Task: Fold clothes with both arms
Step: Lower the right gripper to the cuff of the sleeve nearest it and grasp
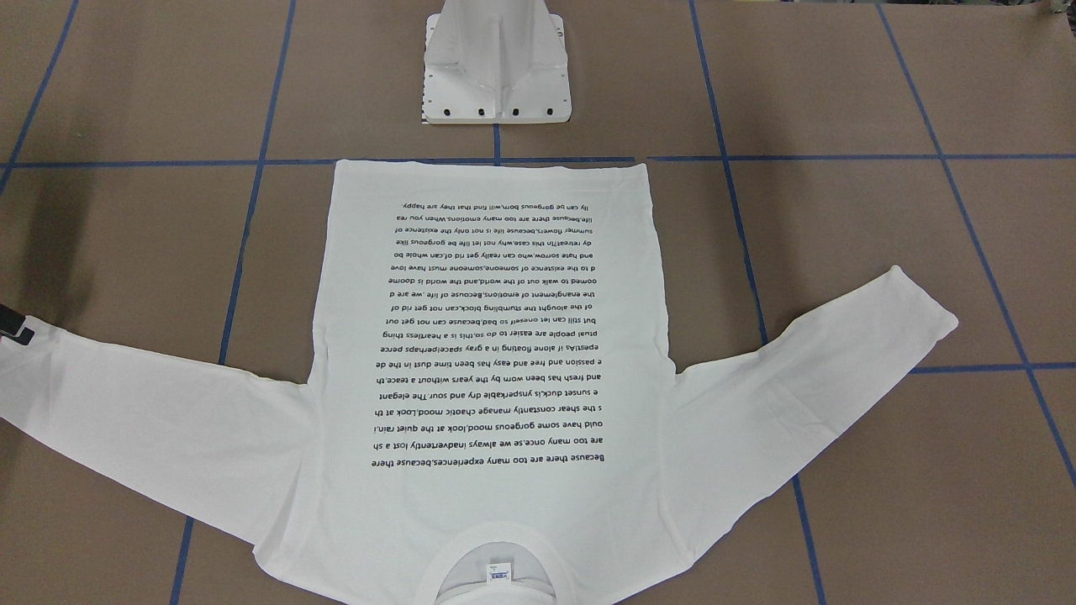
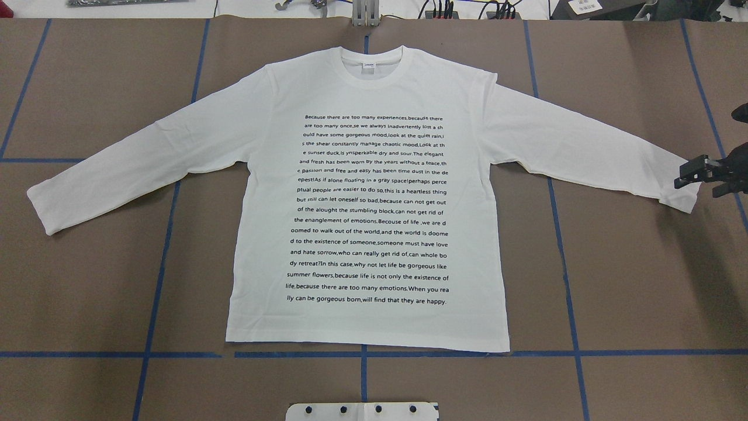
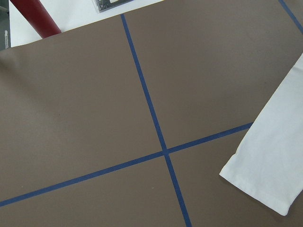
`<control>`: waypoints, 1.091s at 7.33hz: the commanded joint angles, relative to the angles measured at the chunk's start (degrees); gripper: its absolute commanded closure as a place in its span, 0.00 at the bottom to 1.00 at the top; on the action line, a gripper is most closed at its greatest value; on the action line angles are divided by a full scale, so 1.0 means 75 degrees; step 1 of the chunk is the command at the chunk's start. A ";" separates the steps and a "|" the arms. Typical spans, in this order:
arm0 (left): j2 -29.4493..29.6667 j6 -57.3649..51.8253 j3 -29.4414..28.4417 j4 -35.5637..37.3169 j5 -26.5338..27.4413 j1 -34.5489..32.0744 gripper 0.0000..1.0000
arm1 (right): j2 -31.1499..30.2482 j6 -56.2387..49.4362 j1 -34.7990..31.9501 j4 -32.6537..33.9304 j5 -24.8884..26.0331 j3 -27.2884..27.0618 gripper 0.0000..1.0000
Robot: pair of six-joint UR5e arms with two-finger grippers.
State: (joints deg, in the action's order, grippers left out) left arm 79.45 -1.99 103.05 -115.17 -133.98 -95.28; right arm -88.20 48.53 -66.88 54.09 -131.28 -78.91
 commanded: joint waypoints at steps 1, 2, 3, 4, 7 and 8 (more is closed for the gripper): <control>0.0000 -0.0004 0.0042 -0.0007 0.0004 -0.0010 0.00 | -0.0006 0.0397 0.0128 0.0007 0.0008 0.0057 0.13; -0.0011 0.0007 0.0088 0.0005 0.0004 -0.0010 0.00 | -0.0017 0.0408 0.0128 0.0007 -0.0004 0.0103 0.14; -0.0011 0.0007 0.0088 0.0005 0.0004 -0.0010 0.00 | -0.0041 0.0443 0.0128 0.0007 -0.0004 0.0104 0.19; -0.0011 0.0007 0.0100 0.0005 0.0004 -0.0010 0.00 | -0.0064 0.0444 0.0128 0.0007 0.0008 0.0115 0.21; -0.0011 0.0007 0.0252 0.0017 0.0004 -0.0010 0.00 | -0.0088 0.0444 0.0128 0.0018 0.0008 0.0209 0.40; -0.0011 0.0007 0.0276 0.0017 -0.0007 -0.0010 0.00 | -0.0088 0.0455 0.0128 0.0018 -0.0004 0.0244 0.53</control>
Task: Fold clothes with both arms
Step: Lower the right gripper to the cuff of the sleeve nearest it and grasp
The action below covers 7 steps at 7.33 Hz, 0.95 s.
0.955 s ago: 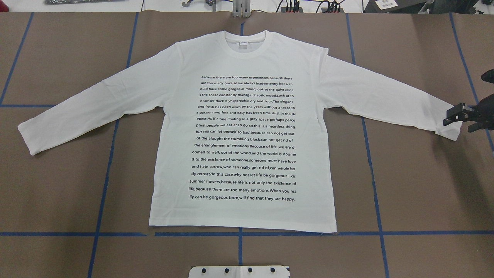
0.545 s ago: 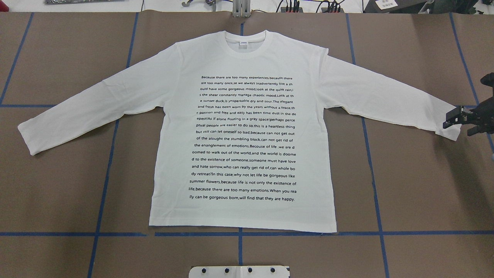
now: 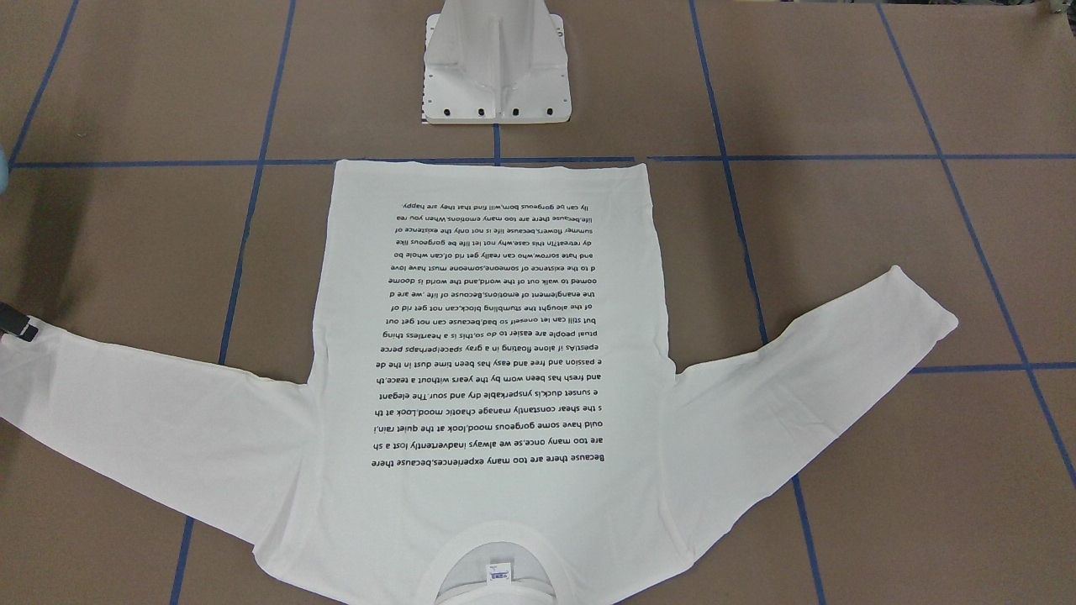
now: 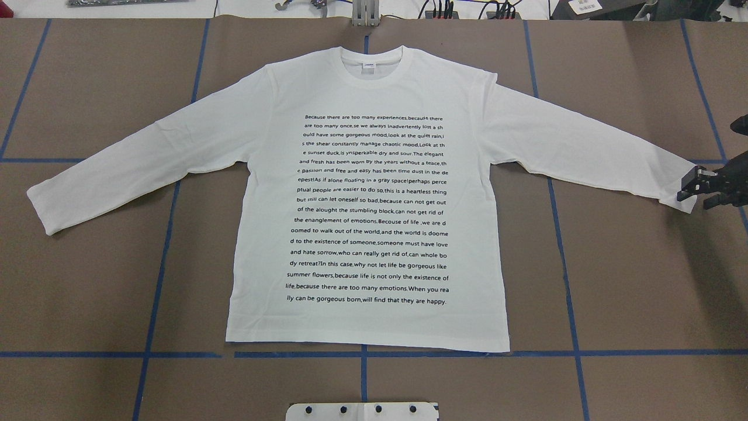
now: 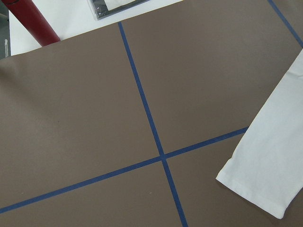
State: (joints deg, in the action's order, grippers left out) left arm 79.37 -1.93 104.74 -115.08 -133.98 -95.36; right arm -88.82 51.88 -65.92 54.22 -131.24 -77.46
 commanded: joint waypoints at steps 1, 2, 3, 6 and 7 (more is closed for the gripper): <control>0.0000 0.0023 0.0108 0.0016 -0.0007 0.0000 0.00 | -0.0005 0.0009 0.0000 0.0001 -0.0009 0.0051 0.83; 0.0000 0.0000 0.0132 0.0004 -0.0007 0.0000 0.00 | -0.0005 -0.0003 0.0000 0.0001 -0.0021 0.0051 1.00; 0.0000 0.0000 0.0144 0.0004 -0.0007 -0.0012 0.00 | -0.0005 -0.0003 -0.0023 0.0001 -0.0091 -0.0007 1.00; 0.0000 0.0000 0.0167 0.0004 -0.0007 -0.0012 0.00 | -0.0040 -0.0003 -0.0304 -0.0023 -0.0537 -0.0485 1.00; 0.0000 0.0000 0.0167 0.0004 -0.0007 -0.0012 0.00 | -0.0006 -0.0003 -0.0293 0.0000 -0.0525 -0.0941 1.00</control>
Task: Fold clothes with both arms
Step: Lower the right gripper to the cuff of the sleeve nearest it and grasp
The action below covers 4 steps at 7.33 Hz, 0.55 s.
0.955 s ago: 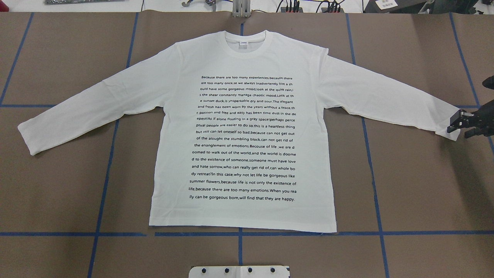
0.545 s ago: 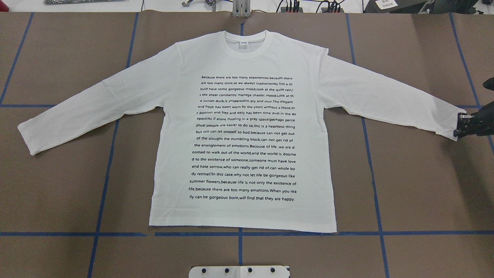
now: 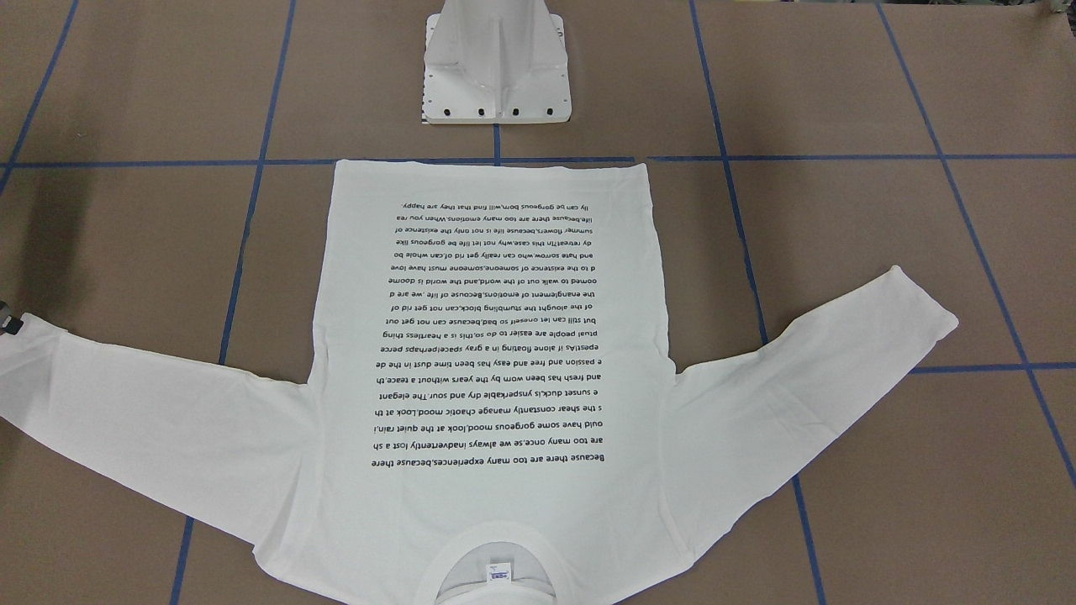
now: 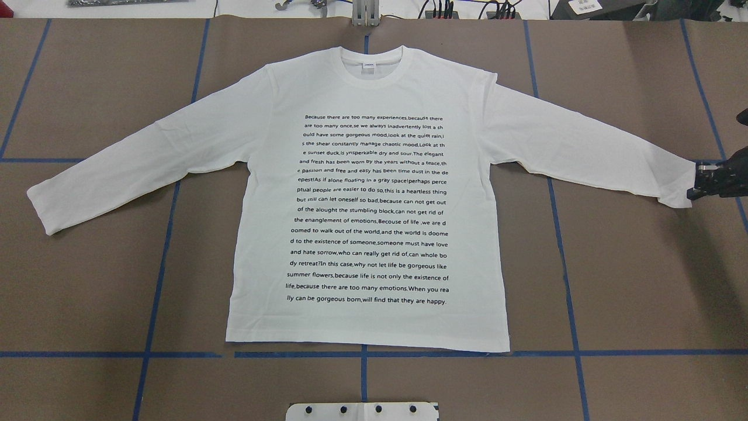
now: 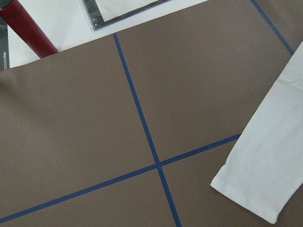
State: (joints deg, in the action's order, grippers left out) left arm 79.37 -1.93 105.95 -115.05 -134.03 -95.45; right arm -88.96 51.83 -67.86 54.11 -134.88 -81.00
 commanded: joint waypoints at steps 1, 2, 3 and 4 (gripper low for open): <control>0.0000 0.0000 0.0041 -0.0023 0.0012 0.0000 0.00 | 0.0258 0.0270 -0.0011 0.0028 -0.0028 -0.0660 1.00; 0.0000 0.0000 0.0099 -0.0012 0.0012 0.0000 0.00 | 0.0898 0.0818 0.0071 0.0074 -0.0051 -0.0685 1.00; 0.0000 0.0000 0.0123 -0.0023 0.0012 0.0011 0.00 | 0.1473 0.1148 0.0350 0.0086 -0.0005 -0.0697 1.00; 0.0000 -0.0011 0.0135 -0.0012 0.0000 0.0011 0.00 | 0.2117 0.1731 0.0712 0.0110 0.0031 -0.0581 1.00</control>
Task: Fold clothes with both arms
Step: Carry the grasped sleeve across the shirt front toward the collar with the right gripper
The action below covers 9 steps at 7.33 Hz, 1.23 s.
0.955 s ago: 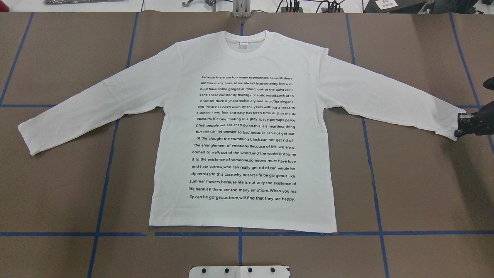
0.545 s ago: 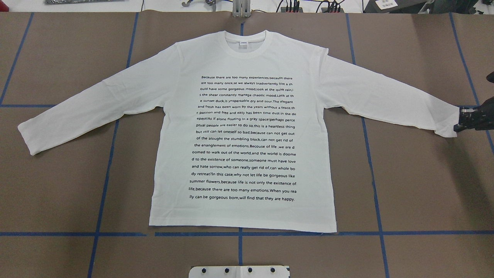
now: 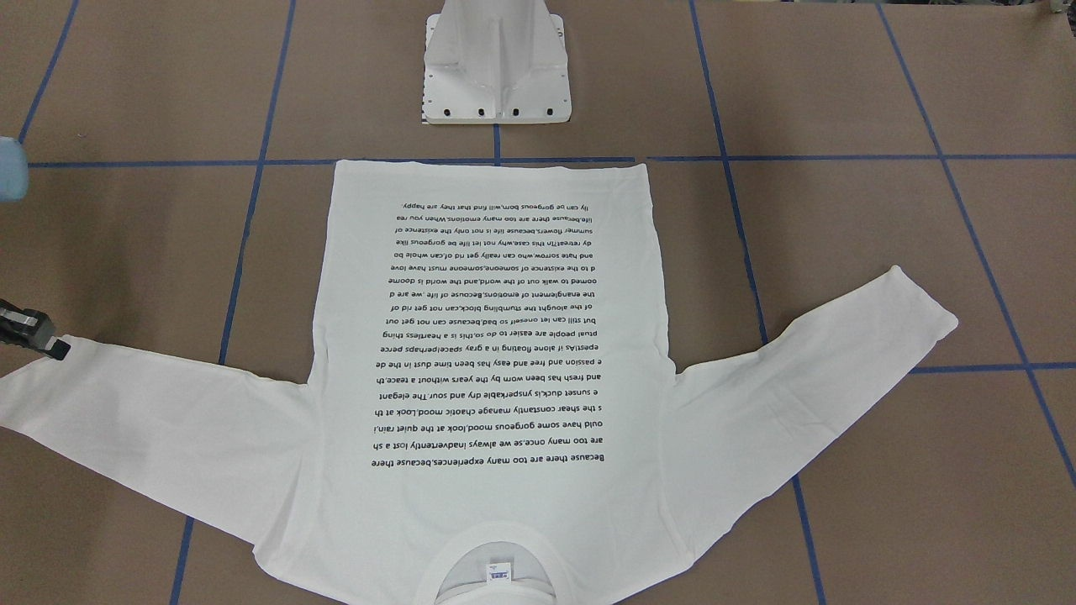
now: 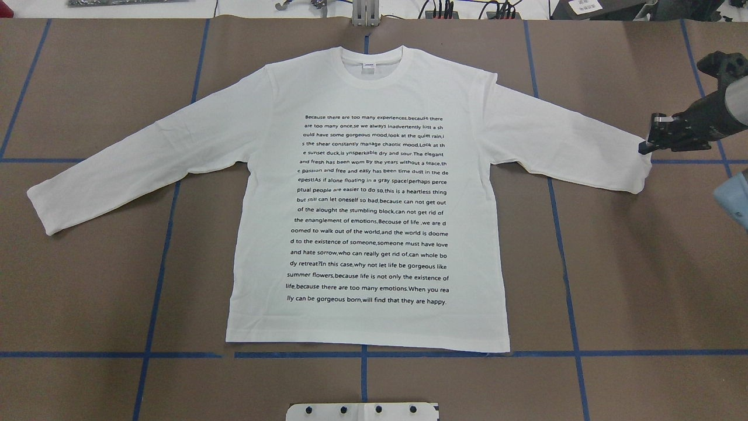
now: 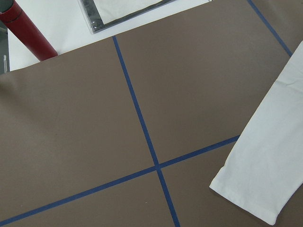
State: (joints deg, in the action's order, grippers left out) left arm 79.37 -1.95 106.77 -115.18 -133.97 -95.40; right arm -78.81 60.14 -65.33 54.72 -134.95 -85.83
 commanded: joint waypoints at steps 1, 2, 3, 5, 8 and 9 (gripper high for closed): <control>0.0000 -0.0009 0.0037 0.0017 -0.0009 0.0006 0.00 | 0.1512 0.1186 0.0924 0.0051 0.0295 0.0181 1.00; 0.0000 -0.0009 0.0037 0.0017 -0.0009 0.0006 0.00 | 0.2285 0.2259 0.1544 0.0330 0.0936 0.0206 1.00; 0.0000 -0.0009 0.0037 0.0075 -0.0020 0.0006 0.00 | 0.3174 0.2757 0.2166 0.0947 0.1929 0.0252 1.00; -0.0012 0.0003 0.0002 0.0146 -0.0009 0.0006 0.00 | 0.5643 0.3847 0.3163 0.1305 0.3095 0.1964 1.00; -0.0012 0.0003 -0.0057 0.0134 -0.0009 0.0017 0.00 | 0.6535 0.3958 0.4080 0.0803 0.4094 0.2784 1.00; -0.0012 0.0026 -0.0045 0.0111 -0.0009 0.0017 0.00 | 0.6535 0.3958 0.4268 0.0755 0.4199 0.2796 1.00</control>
State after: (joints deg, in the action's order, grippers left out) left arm 79.28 -1.89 106.44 -114.21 -134.03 -95.31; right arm -30.26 89.72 -35.28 61.34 -104.75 -65.44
